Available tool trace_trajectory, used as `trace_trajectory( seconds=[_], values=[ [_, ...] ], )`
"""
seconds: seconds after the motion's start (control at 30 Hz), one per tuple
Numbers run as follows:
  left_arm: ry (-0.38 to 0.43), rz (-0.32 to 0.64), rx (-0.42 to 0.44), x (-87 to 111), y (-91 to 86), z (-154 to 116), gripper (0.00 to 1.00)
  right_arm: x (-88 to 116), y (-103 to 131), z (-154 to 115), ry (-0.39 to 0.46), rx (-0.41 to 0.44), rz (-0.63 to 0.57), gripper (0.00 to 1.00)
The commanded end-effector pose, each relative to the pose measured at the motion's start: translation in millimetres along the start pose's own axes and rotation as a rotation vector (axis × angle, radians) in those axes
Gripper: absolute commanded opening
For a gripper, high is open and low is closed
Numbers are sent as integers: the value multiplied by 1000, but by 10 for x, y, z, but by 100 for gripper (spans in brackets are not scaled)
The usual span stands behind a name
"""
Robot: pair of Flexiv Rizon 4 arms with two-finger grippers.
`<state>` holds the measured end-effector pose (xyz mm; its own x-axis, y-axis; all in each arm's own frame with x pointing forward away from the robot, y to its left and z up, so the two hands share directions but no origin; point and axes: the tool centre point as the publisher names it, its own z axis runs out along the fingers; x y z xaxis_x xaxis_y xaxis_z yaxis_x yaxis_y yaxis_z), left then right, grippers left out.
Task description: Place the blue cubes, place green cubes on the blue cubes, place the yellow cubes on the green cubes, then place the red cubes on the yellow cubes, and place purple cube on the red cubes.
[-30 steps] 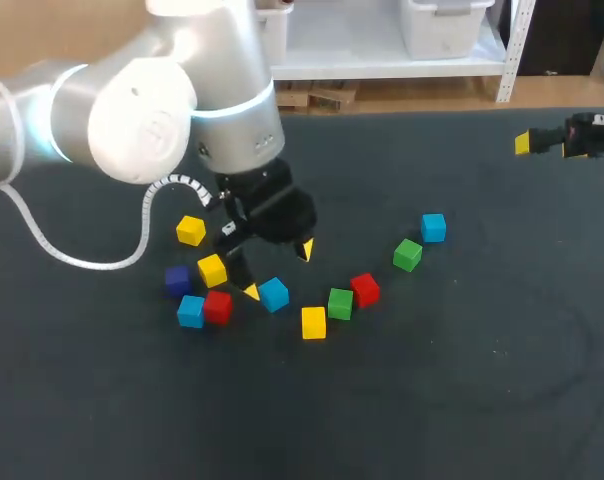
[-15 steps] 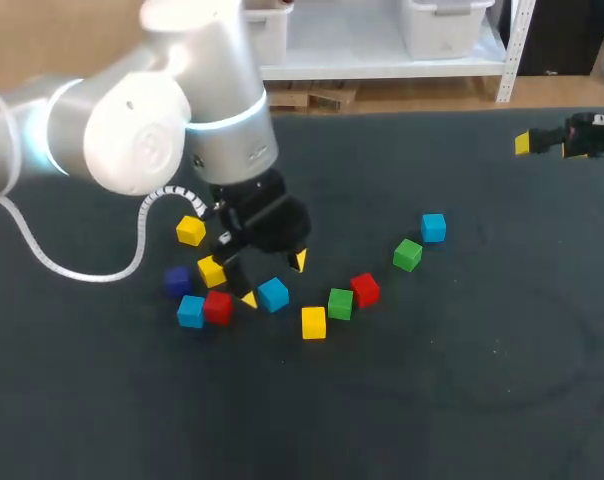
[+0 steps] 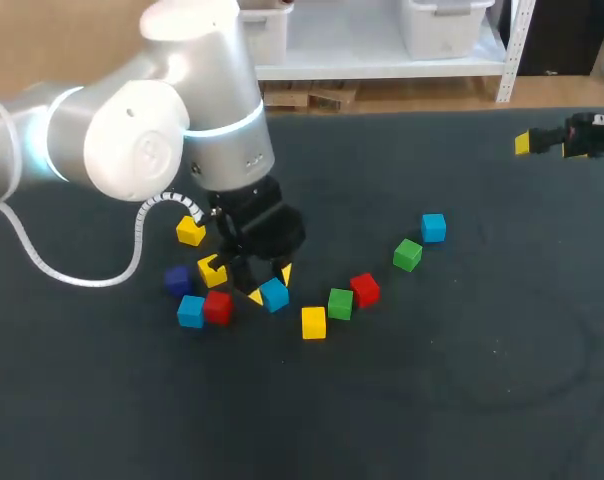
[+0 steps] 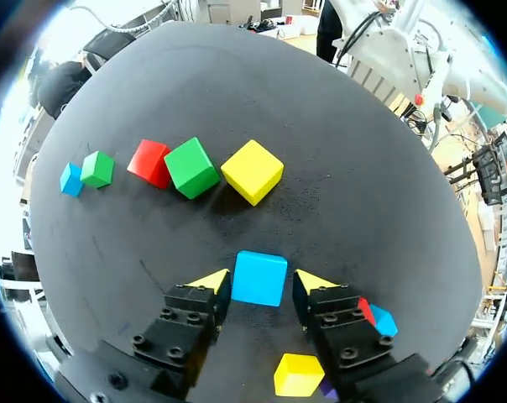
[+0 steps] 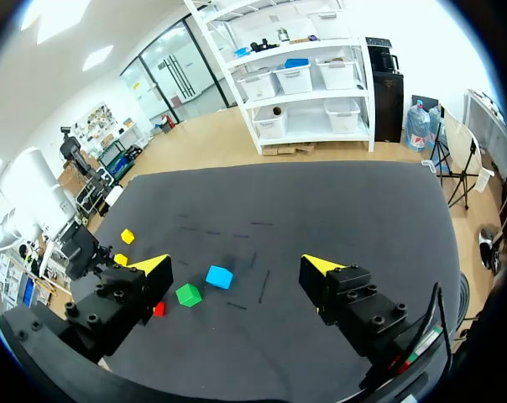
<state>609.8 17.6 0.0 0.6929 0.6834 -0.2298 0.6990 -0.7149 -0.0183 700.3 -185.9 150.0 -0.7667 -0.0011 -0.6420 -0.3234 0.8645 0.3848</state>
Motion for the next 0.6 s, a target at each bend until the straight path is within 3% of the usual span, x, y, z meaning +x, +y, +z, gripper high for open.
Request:
trace_trajectory(
  seconds=[0.03, 0.17, 0.4, 0.47, 0.6],
  values=[
    [-7, 0, 2, 14, 13, 10, 33, 2, 5, 2, -1, 3, 0, 100],
    [-11, -7, -1, 16, 6, -6, 0, 2, 5, 2, -1, 3, 0, 100],
    [-17, -78, -27, 10, 45, -188, 0, 2, 5, 2, -1, 3, 0, 100],
    [-9, -160, -37, -3, 107, -299, 0, 2, 5, 2, -1, 3, 0, 100],
    [-97, -309, -59, -18, 239, -446, 0, 2, 5, 2, -1, 3, 0, 100]
  ],
)
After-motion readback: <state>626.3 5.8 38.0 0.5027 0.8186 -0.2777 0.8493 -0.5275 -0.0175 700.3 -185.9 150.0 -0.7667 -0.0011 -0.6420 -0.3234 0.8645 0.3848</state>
